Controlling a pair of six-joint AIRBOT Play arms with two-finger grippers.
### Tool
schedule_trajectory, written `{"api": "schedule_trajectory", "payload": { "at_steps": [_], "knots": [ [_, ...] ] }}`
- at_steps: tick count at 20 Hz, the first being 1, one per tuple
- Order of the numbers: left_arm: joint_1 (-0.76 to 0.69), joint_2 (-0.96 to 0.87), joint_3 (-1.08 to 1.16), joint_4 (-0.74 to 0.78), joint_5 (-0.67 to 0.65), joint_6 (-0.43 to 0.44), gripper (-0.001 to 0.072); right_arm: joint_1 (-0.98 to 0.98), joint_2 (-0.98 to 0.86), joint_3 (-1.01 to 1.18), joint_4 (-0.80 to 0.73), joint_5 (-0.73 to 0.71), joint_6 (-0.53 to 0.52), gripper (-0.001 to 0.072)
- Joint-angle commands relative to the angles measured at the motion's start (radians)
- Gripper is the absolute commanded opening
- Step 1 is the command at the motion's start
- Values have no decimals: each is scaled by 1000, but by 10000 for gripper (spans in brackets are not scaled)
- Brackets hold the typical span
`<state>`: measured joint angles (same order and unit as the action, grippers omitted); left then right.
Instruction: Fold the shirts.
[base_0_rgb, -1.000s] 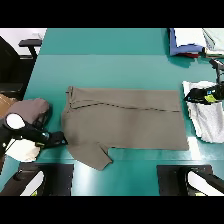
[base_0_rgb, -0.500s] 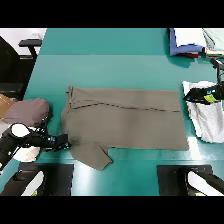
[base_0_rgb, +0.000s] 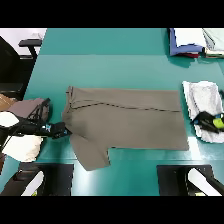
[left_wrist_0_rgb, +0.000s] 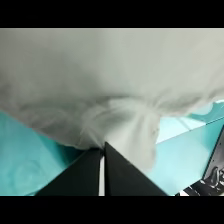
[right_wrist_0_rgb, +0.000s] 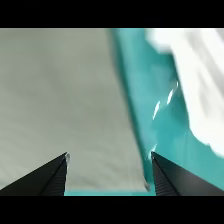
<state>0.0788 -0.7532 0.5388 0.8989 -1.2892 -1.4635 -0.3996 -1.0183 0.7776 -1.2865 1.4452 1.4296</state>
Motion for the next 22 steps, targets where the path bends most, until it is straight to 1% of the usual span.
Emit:
{"api": "schedule_trajectory", "payload": {
  "at_steps": [1, 2, 5, 6, 7, 8, 9, 11, 12, 13, 14, 16, 18, 20, 22],
  "knots": [
    [0, 1, 63, 0, 0, 6, 25, -145, 21, -176, 4, 19, -2, 571],
    [0, 1, 63, 3, -1, 6, 25, -145, 15, -207, 4, 11, -2, 555],
    [0, 1, 63, 16, -1, 6, 25, -90, -36, -259, 11, -18, -1, 554],
    [0, 1, 63, 23, -1, 6, 25, -56, -57, -264, 12, -32, -1, 534],
    [0, 1, 63, 31, -1, 6, 25, -18, -76, -261, 12, -41, -1, 423],
    [0, 1, 63, 39, -1, 6, 25, 24, -90, -255, 11, -48, -1, 363],
    [0, 1, 63, 45, -11, 6, 25, 69, -98, -240, 8, -48, -1, 344],
    [0, 1, 64, 60, -61, 25, 24, 149, -83, -201, -1, -42, -1, 126],
    [0, 2, 69, 76, -93, 24, 24, 180, -61, -178, -1, -31, -1, 36],
    [0, 10, 76, 96, -124, 24, 23, 200, -32, -160, -1, -18, 0, 15],
    [0, 37, 79, 116, -148, 19, 23, 216, 6, -145, -1, 10, 0, 15],
    [0, 108, 83, 145, -190, -27, 23, 220, 92, -121, -8, 79, 3, 15],
    [0, 139, 100, 141, -224, -31, 23, 219, 164, -78, -35, 108, 14, 14],
    [0, 130, 137, 142, -203, -30, 23, 220, 193, -18, -48, 93, 29, 14],
    [0, 84, 184, 142, -130, -26, 23, 226, 153, 58, -49, 72, 29, 13]
  ]
}}
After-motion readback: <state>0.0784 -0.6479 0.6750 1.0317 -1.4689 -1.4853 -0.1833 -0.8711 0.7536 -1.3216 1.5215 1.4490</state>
